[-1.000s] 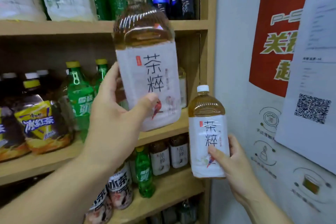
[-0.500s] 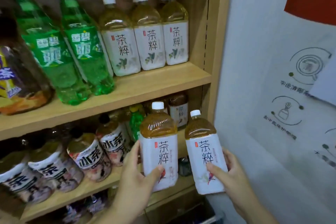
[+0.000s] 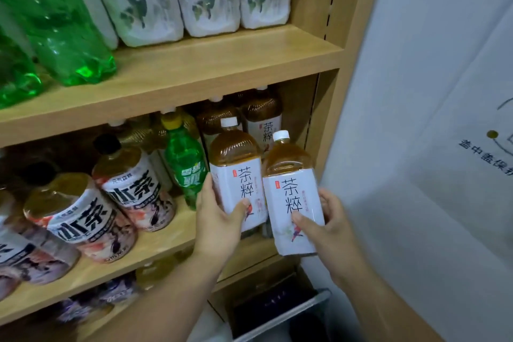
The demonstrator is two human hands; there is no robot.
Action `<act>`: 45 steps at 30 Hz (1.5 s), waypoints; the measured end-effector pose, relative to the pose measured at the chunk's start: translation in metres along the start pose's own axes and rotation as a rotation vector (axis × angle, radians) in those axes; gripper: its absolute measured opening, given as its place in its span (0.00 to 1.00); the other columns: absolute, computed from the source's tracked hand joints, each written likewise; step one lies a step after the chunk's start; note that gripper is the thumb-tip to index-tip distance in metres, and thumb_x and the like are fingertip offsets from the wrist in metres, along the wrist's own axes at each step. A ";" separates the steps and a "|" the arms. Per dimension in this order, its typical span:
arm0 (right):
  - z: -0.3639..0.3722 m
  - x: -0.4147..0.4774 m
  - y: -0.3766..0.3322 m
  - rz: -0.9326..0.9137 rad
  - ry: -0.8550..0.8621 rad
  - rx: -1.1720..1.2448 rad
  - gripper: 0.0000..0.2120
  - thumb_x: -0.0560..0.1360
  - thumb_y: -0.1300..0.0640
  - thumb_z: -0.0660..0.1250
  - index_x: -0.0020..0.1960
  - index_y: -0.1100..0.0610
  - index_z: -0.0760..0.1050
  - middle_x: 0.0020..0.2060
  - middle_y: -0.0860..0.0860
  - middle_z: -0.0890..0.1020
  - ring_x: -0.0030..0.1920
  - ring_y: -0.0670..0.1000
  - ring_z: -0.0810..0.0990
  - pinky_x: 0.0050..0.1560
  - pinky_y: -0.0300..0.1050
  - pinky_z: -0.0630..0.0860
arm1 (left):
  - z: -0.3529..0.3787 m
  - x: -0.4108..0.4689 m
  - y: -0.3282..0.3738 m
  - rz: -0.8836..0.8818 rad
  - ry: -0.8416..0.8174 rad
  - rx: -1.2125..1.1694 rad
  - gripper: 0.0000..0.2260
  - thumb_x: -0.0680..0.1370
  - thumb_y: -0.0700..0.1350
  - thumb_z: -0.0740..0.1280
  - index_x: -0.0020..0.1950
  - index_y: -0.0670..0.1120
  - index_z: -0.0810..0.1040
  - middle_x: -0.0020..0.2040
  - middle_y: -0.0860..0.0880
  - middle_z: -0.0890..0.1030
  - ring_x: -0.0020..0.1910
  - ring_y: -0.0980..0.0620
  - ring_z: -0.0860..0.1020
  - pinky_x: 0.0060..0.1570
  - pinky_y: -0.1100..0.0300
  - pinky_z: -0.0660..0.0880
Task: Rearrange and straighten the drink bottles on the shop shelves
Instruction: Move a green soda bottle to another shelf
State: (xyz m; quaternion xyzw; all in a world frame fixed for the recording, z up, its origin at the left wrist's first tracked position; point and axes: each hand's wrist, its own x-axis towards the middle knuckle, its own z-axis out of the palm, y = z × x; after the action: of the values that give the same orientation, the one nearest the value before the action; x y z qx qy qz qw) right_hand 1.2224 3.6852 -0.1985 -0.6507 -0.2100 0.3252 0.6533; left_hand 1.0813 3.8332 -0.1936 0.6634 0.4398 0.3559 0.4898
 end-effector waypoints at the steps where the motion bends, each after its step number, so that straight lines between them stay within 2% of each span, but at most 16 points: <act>1: 0.004 0.007 0.004 -0.017 0.012 0.000 0.32 0.67 0.47 0.82 0.65 0.39 0.70 0.54 0.40 0.85 0.54 0.45 0.86 0.45 0.45 0.85 | 0.003 0.002 -0.002 0.007 0.021 0.006 0.35 0.76 0.42 0.75 0.78 0.58 0.64 0.69 0.52 0.74 0.68 0.53 0.75 0.66 0.43 0.76; 5: 0.020 0.031 0.016 -0.057 0.066 0.038 0.29 0.70 0.52 0.81 0.64 0.37 0.70 0.56 0.41 0.84 0.56 0.45 0.85 0.46 0.47 0.85 | 0.005 0.004 -0.009 0.042 0.053 0.062 0.35 0.77 0.45 0.74 0.79 0.58 0.61 0.69 0.53 0.72 0.69 0.54 0.73 0.67 0.43 0.75; 12: 0.024 0.059 0.017 -0.112 0.049 0.009 0.28 0.67 0.47 0.80 0.57 0.26 0.70 0.58 0.41 0.84 0.56 0.45 0.85 0.46 0.46 0.85 | -0.003 -0.001 -0.017 0.135 0.005 0.192 0.41 0.77 0.44 0.74 0.83 0.57 0.54 0.76 0.53 0.69 0.74 0.54 0.70 0.71 0.46 0.72; 14: 0.021 0.062 0.017 -0.132 0.009 -0.016 0.29 0.65 0.45 0.81 0.57 0.25 0.71 0.57 0.41 0.84 0.57 0.46 0.85 0.48 0.47 0.85 | -0.004 -0.004 -0.021 0.159 0.024 0.269 0.40 0.77 0.44 0.74 0.83 0.53 0.54 0.76 0.52 0.70 0.74 0.56 0.68 0.74 0.53 0.68; 17: 0.019 0.064 0.017 -0.203 -0.008 -0.054 0.32 0.66 0.46 0.81 0.63 0.30 0.71 0.59 0.40 0.83 0.60 0.45 0.83 0.51 0.46 0.85 | -0.003 -0.009 -0.024 0.162 0.064 0.292 0.38 0.77 0.44 0.74 0.82 0.48 0.58 0.73 0.51 0.71 0.72 0.59 0.67 0.70 0.72 0.63; 18: 0.021 0.066 0.017 -0.229 0.000 -0.060 0.33 0.66 0.47 0.81 0.66 0.32 0.70 0.60 0.39 0.82 0.61 0.45 0.83 0.51 0.45 0.84 | -0.002 -0.009 -0.024 0.158 0.071 0.289 0.37 0.77 0.43 0.74 0.82 0.48 0.58 0.74 0.50 0.71 0.72 0.58 0.67 0.69 0.72 0.62; 21: 0.027 0.073 0.015 -0.279 0.010 -0.066 0.37 0.68 0.49 0.80 0.72 0.39 0.67 0.63 0.41 0.80 0.63 0.45 0.81 0.55 0.46 0.83 | 0.001 -0.009 -0.023 0.148 0.079 0.305 0.38 0.78 0.44 0.73 0.83 0.48 0.57 0.75 0.49 0.70 0.74 0.54 0.67 0.73 0.59 0.65; 25: 0.028 0.081 0.012 -0.278 -0.029 -0.092 0.38 0.72 0.52 0.78 0.77 0.45 0.64 0.67 0.44 0.79 0.66 0.45 0.80 0.59 0.53 0.83 | -0.001 -0.005 -0.024 0.149 0.125 0.369 0.38 0.76 0.46 0.75 0.82 0.48 0.60 0.72 0.49 0.73 0.70 0.58 0.66 0.65 0.74 0.58; 30: 0.024 0.076 0.017 -0.272 -0.016 -0.153 0.39 0.72 0.48 0.77 0.77 0.45 0.62 0.69 0.46 0.77 0.68 0.48 0.78 0.61 0.57 0.81 | -0.003 -0.005 -0.021 0.126 0.138 0.350 0.39 0.75 0.47 0.77 0.82 0.52 0.61 0.70 0.50 0.74 0.69 0.58 0.69 0.70 0.59 0.68; 33: 0.019 0.072 0.016 -0.267 0.058 -0.373 0.42 0.68 0.36 0.75 0.76 0.39 0.60 0.68 0.48 0.76 0.68 0.52 0.77 0.60 0.61 0.81 | -0.004 -0.006 -0.019 0.129 0.141 0.358 0.39 0.75 0.48 0.77 0.82 0.53 0.62 0.70 0.52 0.74 0.64 0.67 0.65 0.66 0.65 0.65; 34: 0.017 0.071 0.017 -0.268 0.066 -0.414 0.42 0.67 0.35 0.74 0.76 0.39 0.60 0.68 0.48 0.77 0.67 0.52 0.77 0.59 0.60 0.82 | -0.006 -0.005 -0.018 0.128 0.143 0.362 0.39 0.75 0.49 0.77 0.81 0.53 0.62 0.69 0.53 0.75 0.64 0.67 0.66 0.66 0.66 0.65; 36: 0.014 0.067 0.017 -0.256 0.055 -0.382 0.42 0.67 0.36 0.75 0.76 0.38 0.60 0.67 0.44 0.78 0.65 0.47 0.79 0.56 0.54 0.84 | -0.011 -0.004 -0.018 0.123 0.135 0.347 0.36 0.74 0.53 0.77 0.80 0.54 0.65 0.67 0.53 0.78 0.66 0.59 0.73 0.67 0.57 0.72; 39: 0.014 0.060 0.020 -0.239 0.034 -0.324 0.37 0.71 0.46 0.77 0.74 0.37 0.61 0.63 0.35 0.78 0.62 0.37 0.79 0.52 0.42 0.84 | -0.015 -0.003 -0.014 0.108 0.131 0.329 0.31 0.74 0.58 0.75 0.75 0.56 0.72 0.60 0.56 0.83 0.55 0.53 0.81 0.58 0.51 0.79; 42: 0.016 0.063 0.017 -0.215 0.016 -0.404 0.38 0.75 0.52 0.76 0.76 0.39 0.58 0.65 0.40 0.79 0.61 0.42 0.81 0.56 0.47 0.84 | -0.013 -0.006 -0.012 0.079 0.197 0.325 0.26 0.73 0.58 0.75 0.69 0.53 0.79 0.47 0.60 0.84 0.40 0.60 0.81 0.49 0.54 0.81; 43: 0.017 0.066 0.013 -0.217 0.003 -0.465 0.38 0.76 0.51 0.75 0.77 0.39 0.56 0.65 0.43 0.79 0.61 0.45 0.81 0.58 0.49 0.83 | -0.012 -0.006 -0.012 0.066 0.220 0.324 0.24 0.73 0.58 0.76 0.66 0.51 0.81 0.43 0.62 0.82 0.38 0.64 0.80 0.48 0.57 0.81; 45: 0.020 0.076 0.003 -0.232 -0.018 -0.599 0.38 0.77 0.49 0.73 0.79 0.43 0.55 0.65 0.46 0.80 0.62 0.50 0.81 0.61 0.52 0.80 | -0.009 -0.005 -0.013 0.051 0.242 0.321 0.21 0.73 0.57 0.77 0.62 0.49 0.84 0.41 0.62 0.81 0.37 0.71 0.78 0.43 0.71 0.75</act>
State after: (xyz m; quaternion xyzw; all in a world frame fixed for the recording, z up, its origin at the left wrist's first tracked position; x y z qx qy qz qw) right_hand 1.2613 3.7528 -0.2115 -0.7828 -0.3748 0.1779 0.4638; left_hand 1.0683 3.8337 -0.2039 0.6962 0.5297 0.3705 0.3121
